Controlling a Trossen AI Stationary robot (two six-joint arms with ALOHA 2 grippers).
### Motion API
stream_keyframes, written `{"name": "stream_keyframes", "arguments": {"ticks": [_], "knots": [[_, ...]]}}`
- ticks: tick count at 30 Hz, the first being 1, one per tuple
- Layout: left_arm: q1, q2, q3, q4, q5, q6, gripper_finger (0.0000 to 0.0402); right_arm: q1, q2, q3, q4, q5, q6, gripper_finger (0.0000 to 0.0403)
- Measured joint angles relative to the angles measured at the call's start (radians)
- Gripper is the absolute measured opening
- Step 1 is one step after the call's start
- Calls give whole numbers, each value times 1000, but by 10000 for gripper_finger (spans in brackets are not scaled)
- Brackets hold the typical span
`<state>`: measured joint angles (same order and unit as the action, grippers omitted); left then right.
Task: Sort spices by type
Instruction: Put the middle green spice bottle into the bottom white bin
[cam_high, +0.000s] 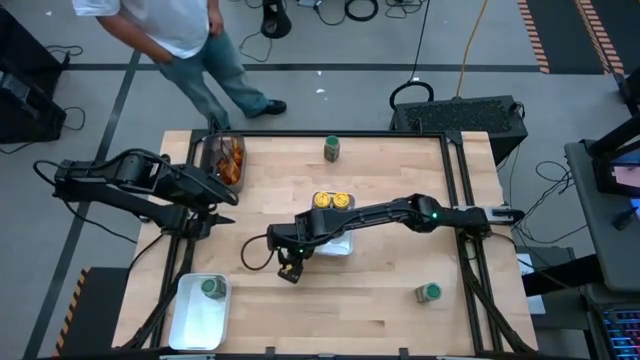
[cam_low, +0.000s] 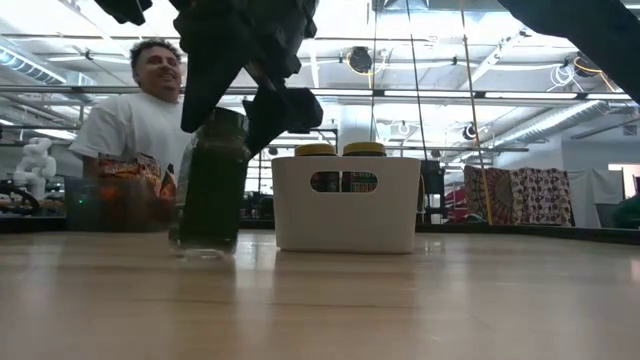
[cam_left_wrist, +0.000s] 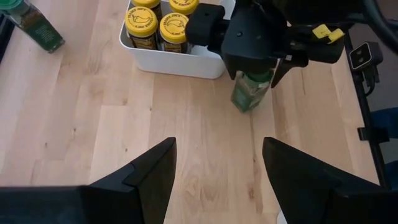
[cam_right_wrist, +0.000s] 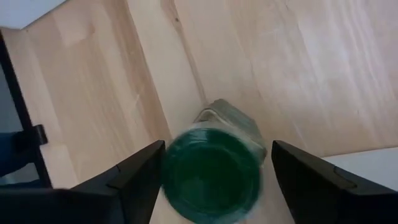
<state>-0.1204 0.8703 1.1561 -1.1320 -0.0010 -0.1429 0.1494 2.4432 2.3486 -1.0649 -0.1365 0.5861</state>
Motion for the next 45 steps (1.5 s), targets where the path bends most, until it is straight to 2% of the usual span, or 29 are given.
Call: {"name": "stream_keyframes", "arguments": {"ticks": [17,25,35,42,45], "knots": [[0,0,0,-3,0,-1,242,-13,0,7,-1,36,15,283],[0,0,0,-3,0,-2,242,-14,0,7,1,142,3,282],[0,0,0,-3,0,-5,242,-29,0,7,125,170,54,281],[0,0,0,-9,20,-34,242,-45,-28,8,124,177,-4,281],[0,-1,0,-14,22,-37,242,-52,-80,8,73,257,-31,281]]}}
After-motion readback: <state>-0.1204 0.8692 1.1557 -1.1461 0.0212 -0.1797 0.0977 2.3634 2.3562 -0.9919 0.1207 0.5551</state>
